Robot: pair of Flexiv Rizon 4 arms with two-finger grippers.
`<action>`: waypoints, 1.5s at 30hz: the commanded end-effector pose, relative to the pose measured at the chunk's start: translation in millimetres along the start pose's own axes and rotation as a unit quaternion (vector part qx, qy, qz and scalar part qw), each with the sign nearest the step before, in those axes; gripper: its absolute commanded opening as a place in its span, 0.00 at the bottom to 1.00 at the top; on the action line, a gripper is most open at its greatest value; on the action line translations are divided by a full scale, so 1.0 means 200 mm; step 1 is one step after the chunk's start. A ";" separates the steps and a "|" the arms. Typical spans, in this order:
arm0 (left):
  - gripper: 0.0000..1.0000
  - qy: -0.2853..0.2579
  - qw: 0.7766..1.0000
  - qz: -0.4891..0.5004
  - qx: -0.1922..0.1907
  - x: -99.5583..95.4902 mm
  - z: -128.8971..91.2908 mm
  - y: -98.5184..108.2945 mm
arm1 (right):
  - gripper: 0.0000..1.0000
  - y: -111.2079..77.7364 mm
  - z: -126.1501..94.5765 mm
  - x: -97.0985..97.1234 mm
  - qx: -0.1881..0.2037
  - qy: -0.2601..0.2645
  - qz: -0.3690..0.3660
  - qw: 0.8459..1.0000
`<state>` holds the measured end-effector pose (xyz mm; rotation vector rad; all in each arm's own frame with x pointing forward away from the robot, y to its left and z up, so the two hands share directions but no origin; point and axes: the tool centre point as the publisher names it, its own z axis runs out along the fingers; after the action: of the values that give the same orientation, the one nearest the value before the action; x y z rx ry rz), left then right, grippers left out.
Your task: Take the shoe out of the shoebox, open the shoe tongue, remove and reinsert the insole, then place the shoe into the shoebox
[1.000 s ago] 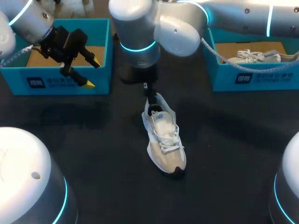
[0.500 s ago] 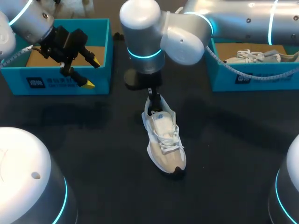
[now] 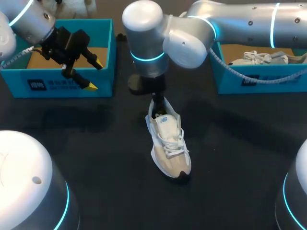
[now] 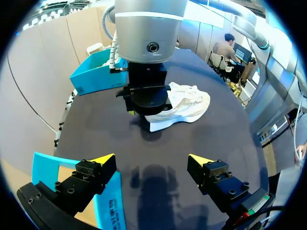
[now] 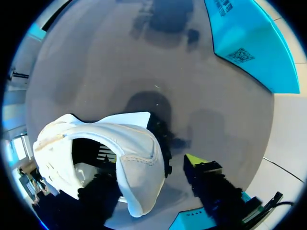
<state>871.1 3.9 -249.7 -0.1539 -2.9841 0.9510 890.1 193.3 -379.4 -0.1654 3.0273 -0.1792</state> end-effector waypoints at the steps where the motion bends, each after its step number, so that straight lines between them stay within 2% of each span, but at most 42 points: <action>1: 1.00 0.001 1.000 0.000 -0.001 0.00 0.00 0.00 | 0.40 0.00 0.01 0.00 0.001 0.003 -0.003 1.000; 5: 1.00 0.001 1.000 0.000 -0.001 0.00 0.00 0.00 | 0.24 0.01 0.02 -0.01 0.004 0.006 0.003 1.000; 8: 1.00 0.001 1.000 0.000 -0.001 0.00 0.00 0.00 | 0.03 0.01 0.04 -0.01 0.004 0.008 0.007 1.000; 9: 1.00 0.001 1.000 0.000 -0.001 0.00 0.00 0.00 | 0.00 0.01 0.04 -0.01 0.005 0.008 0.008 1.000; 15: 1.00 0.001 1.000 0.000 -0.001 0.00 0.00 0.00 | 0.00 0.01 0.03 -0.01 0.012 0.008 0.027 1.000; 21: 1.00 0.001 1.000 0.000 -0.001 0.00 0.00 0.00 | 0.00 -0.01 -0.07 -0.03 0.021 0.008 0.048 0.999; 25: 1.00 0.001 1.000 0.000 -0.001 0.00 0.00 0.00 | 0.00 -0.03 -0.18 -0.04 0.016 0.024 0.059 0.998; 35: 1.00 0.001 1.000 0.000 -0.001 0.00 0.00 0.00 | 0.00 -0.09 -0.57 -0.04 0.020 0.030 0.070 0.997; 45: 1.00 0.001 1.000 0.000 -0.001 0.00 0.00 0.00 | 0.00 -0.16 -0.85 -0.01 0.013 0.019 0.081 0.996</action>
<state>871.1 3.9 -249.7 -0.1539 -2.9841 0.9509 883.3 188.1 -233.8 0.0890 3.0672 -0.2259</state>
